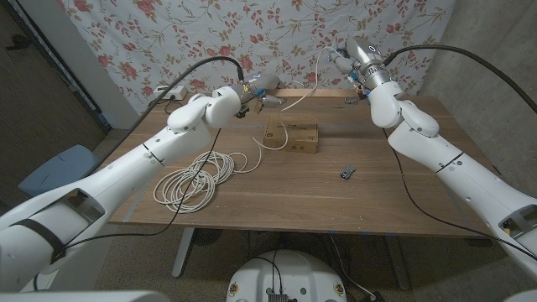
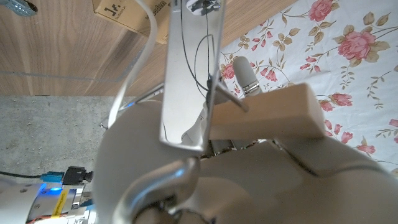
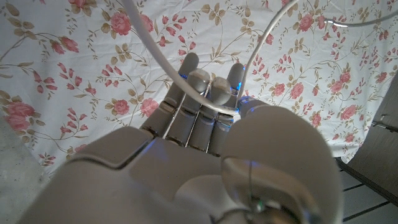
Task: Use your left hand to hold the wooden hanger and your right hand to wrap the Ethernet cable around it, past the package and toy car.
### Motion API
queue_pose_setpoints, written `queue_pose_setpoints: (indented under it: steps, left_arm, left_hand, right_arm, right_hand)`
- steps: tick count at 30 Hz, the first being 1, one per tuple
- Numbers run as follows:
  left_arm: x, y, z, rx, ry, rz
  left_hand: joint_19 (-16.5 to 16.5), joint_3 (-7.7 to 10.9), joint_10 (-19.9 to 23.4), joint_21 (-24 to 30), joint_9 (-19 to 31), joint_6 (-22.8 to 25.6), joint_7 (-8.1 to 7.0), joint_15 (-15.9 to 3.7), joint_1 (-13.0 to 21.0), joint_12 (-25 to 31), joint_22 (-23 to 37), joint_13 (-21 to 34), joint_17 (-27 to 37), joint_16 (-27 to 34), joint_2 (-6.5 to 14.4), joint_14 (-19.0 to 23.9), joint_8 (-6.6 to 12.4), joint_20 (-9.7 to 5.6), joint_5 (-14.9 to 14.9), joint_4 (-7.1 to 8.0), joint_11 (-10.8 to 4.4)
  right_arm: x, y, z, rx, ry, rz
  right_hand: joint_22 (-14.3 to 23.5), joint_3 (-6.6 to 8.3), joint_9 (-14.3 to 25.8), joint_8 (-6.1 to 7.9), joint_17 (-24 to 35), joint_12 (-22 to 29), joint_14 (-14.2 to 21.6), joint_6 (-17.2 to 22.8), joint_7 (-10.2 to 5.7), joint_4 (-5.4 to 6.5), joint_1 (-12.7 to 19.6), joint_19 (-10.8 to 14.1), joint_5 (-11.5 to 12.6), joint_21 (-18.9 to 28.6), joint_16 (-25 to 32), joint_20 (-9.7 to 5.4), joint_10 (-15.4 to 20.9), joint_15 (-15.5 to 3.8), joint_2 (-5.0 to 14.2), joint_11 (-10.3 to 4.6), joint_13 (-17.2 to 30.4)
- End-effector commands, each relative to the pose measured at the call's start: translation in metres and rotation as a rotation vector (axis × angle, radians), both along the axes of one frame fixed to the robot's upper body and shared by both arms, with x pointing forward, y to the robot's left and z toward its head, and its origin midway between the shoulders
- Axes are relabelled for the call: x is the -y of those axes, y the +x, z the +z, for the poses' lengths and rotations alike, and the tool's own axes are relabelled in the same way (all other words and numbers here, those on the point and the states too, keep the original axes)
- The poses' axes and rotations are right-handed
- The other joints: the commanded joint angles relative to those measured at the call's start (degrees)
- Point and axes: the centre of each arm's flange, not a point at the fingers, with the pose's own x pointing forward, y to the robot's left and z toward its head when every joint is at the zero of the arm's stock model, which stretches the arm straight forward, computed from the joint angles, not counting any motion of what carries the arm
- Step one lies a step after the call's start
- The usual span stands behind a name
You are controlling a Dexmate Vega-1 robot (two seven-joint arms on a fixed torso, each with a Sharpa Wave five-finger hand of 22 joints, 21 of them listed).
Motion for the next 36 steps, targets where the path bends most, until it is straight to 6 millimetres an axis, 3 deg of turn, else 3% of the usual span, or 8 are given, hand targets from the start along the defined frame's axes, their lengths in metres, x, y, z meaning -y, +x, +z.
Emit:
queue_pose_setpoints:
  steps: [1,10,27,36]
  left_arm:
    - [-0.008,-0.007,0.003,-0.013,-0.045,-0.015]
    - [-0.018,-0.009,0.006,-0.050,-0.102,-0.044]
    - [-0.029,-0.013,0.012,-0.089,-0.164,-0.080]
    - [-0.028,-0.017,0.015,-0.051,-0.164,-0.051]
  left_hand:
    - [-0.2,-0.18,0.1,-0.1,0.1,2.4,-1.82,-0.08,0.0,0.1,0.3,0.5,0.2,-0.2,0.1,0.0,0.34,-0.06,0.5,-0.04,-0.11]
    - [-0.3,-0.36,0.3,0.0,0.1,2.3,-1.84,0.00,0.0,0.0,0.4,0.3,0.3,-0.3,0.1,0.1,0.34,0.04,0.7,-0.13,-0.21]
    - [-0.2,-0.65,0.5,-0.1,-0.1,2.5,-1.65,0.11,0.2,-0.1,0.4,0.6,0.4,-0.6,0.1,0.2,0.33,0.15,1.1,-0.22,0.11]
    - [-0.2,-0.82,0.5,0.0,-0.1,2.4,-1.76,0.17,0.3,-0.1,0.4,0.7,0.5,-0.7,0.2,0.2,0.31,0.20,1.3,-0.24,0.06]
  right_arm:
    - [0.030,0.034,-0.001,-0.092,0.061,-0.080]
    - [0.061,0.053,-0.016,-0.166,0.125,-0.142]
    - [0.109,0.062,-0.047,-0.270,0.226,-0.209]
    - [0.114,0.070,-0.071,-0.328,0.241,-0.199]
  right_hand:
    - [0.0,-0.40,0.2,0.38,0.0,0.2,-0.3,0.0,-0.30,0.02,0.9,-0.5,0.6,0.4,0.4,-4.70,-2.5,-5.36,0.86,-2.95,0.7]
    - [-0.6,-0.79,0.0,0.48,-0.1,-1.1,-0.7,-0.1,-0.24,0.07,1.0,-0.9,0.9,1.2,1.3,-4.56,-2.5,-5.37,1.00,-2.58,-1.0]
    - [-1.3,-1.24,0.0,0.70,-0.1,-1.1,-1.1,-0.2,-0.07,0.08,1.2,-1.2,1.1,2.2,2.3,-4.66,-2.3,-5.35,1.06,-2.37,-0.4]
    - [-2.0,-1.60,-0.2,0.83,-0.1,-1.4,-1.4,-0.1,0.03,0.09,1.4,-1.5,1.3,3.0,3.1,-4.61,-1.9,-5.35,1.12,-2.47,-0.6]
